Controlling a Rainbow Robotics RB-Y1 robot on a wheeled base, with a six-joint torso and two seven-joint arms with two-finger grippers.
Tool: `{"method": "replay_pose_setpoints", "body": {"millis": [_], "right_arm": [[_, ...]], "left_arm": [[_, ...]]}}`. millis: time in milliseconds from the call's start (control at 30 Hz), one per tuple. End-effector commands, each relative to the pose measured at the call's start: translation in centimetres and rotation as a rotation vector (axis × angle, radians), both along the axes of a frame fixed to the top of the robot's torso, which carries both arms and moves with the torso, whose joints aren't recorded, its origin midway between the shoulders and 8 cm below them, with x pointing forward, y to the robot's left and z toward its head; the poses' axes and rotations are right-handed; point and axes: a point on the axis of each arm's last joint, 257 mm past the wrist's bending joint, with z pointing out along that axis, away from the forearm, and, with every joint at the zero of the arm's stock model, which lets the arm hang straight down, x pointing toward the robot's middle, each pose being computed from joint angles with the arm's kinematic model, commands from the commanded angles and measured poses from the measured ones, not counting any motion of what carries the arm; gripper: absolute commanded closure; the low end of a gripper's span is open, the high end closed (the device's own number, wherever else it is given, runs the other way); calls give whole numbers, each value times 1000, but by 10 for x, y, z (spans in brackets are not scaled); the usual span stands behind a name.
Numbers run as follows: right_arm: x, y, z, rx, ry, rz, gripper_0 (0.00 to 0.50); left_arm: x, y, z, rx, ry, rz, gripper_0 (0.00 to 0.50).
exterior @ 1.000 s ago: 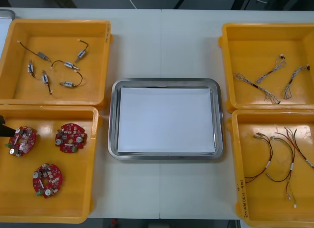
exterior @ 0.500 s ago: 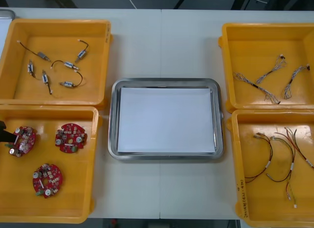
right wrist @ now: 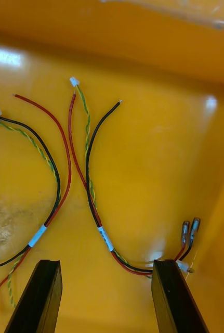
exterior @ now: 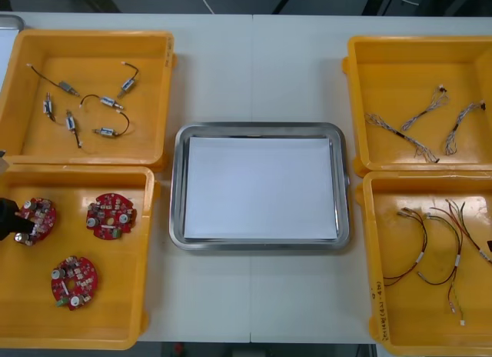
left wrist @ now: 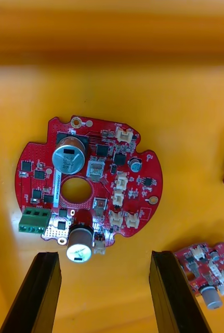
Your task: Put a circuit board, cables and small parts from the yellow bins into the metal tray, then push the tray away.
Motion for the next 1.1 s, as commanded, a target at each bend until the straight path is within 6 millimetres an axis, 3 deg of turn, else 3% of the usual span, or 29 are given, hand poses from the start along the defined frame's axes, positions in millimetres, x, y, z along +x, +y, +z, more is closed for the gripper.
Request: {"method": "replay_pose_setpoints", "body": {"millis": [33, 300, 633, 1100], "right_arm": [[-7, -16, -5, -90, 25, 71, 0], [-5, -34, -28, -109, 22, 106, 0], [-7, -28, -38, -97, 34, 110, 0], [-10, -20, -57, -91, 33, 112, 0]], "left_arm": [[-11, 14, -13, 77, 8, -116, 0], [-14, 17, -21, 78, 24, -110, 0], [-11, 21, -22, 89, 11, -106, 0], [-3, 31, -8, 115, -20, -107, 0]]}}
